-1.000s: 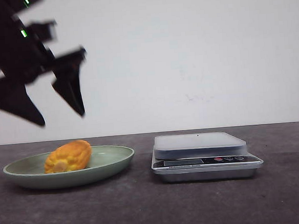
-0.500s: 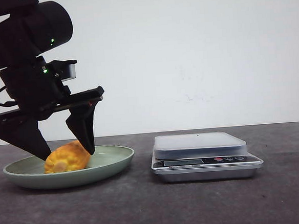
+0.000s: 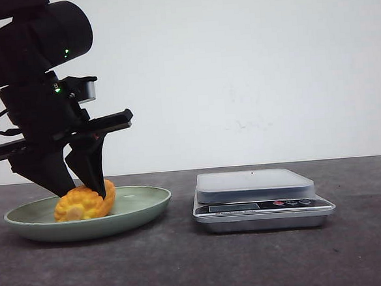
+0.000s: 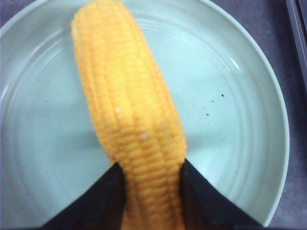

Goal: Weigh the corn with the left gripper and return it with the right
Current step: 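Close the left gripper on the corn and lift it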

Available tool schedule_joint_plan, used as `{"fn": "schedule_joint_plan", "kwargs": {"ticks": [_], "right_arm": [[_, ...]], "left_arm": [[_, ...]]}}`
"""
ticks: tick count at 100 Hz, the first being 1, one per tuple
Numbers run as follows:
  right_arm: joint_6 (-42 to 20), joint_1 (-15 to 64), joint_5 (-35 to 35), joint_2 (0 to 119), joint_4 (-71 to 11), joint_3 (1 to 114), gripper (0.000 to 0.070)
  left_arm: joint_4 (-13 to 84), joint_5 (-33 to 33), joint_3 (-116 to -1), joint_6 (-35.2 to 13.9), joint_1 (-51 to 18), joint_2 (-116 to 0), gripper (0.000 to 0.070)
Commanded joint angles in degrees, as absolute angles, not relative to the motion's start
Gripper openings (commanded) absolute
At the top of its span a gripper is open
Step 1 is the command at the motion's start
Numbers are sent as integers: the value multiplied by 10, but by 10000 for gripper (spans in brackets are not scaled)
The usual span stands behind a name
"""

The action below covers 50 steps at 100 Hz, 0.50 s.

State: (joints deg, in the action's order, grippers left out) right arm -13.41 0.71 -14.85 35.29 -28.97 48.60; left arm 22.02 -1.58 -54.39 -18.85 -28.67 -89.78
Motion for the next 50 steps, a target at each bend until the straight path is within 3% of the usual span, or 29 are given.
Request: {"fn": "schedule_joint_plan", "kwargs": {"ticks": [1, 27, 50], "right_arm": [[-127, 8, -147, 355, -286, 496, 446], [-126, 8, -146, 355, -289, 496, 446], [-126, 8, -146, 355, -288, 496, 446]], "left_arm": [[214, -18, -551, -188, -294, -890, 3], [248, -10, -591, -188, -316, -793, 4], [282, -11, -708, -193, -376, -829, 5]]}}
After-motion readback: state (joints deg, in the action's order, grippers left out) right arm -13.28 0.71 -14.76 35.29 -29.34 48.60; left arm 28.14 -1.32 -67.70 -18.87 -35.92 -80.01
